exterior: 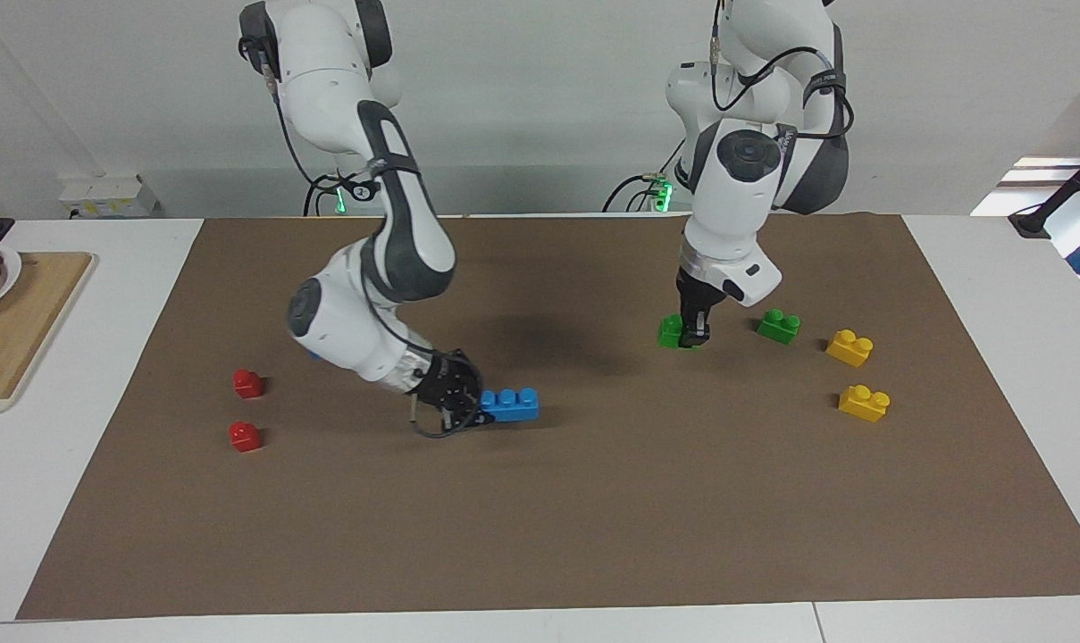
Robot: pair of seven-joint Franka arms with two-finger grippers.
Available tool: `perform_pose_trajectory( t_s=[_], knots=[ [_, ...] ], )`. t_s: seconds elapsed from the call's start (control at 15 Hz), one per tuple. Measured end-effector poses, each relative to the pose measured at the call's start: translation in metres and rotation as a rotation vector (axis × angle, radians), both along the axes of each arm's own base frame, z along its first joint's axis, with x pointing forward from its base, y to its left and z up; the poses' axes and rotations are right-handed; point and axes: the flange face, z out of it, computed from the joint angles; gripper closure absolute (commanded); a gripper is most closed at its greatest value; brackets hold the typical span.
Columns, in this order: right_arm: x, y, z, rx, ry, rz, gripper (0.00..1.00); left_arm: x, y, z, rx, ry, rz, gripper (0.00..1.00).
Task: Remove green block with left arm and hold with right
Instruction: 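Carry the green brick with the left gripper while the right gripper carries blue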
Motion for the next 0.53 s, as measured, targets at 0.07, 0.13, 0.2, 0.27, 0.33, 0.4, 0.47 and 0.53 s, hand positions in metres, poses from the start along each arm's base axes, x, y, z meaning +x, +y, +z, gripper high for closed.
perform_pose_trajectory(
  t_s=[0.07,0.13,0.2,0.27,0.33,0.4,0.47,0.53],
  knots=[
    [0.002,-0.025,-0.005,-0.015,-0.02,0.012,1.0,0.004,0.02,-0.006,0.002,0.005,-0.03,1.0],
    [0.003,-0.05,-0.012,-0.024,-0.027,0.015,1.0,0.006,0.038,-0.013,0.001,0.001,-0.048,1.0],
    [0.002,-0.074,-0.02,-0.023,-0.025,0.022,1.0,0.007,0.054,-0.021,0.0,-0.006,-0.057,1.0],
    [0.0,-0.098,-0.027,-0.019,-0.023,0.032,1.0,0.006,0.067,-0.028,-0.001,-0.012,-0.069,1.0],
    [-0.003,-0.12,-0.033,-0.017,-0.024,0.038,1.0,0.006,0.078,-0.033,0.0,-0.013,-0.091,1.0],
    [-0.006,-0.142,-0.039,-0.019,-0.028,0.042,1.0,0.007,0.09,-0.037,0.001,-0.012,-0.124,1.0],
    [-0.011,-0.163,-0.044,-0.018,-0.036,0.05,1.0,0.007,0.102,-0.039,0.003,-0.009,-0.157,1.0],
    [-0.016,-0.182,-0.049,-0.014,-0.041,0.056,1.0,0.008,0.114,-0.042,0.003,-0.009,-0.182,1.0]
  ],
)
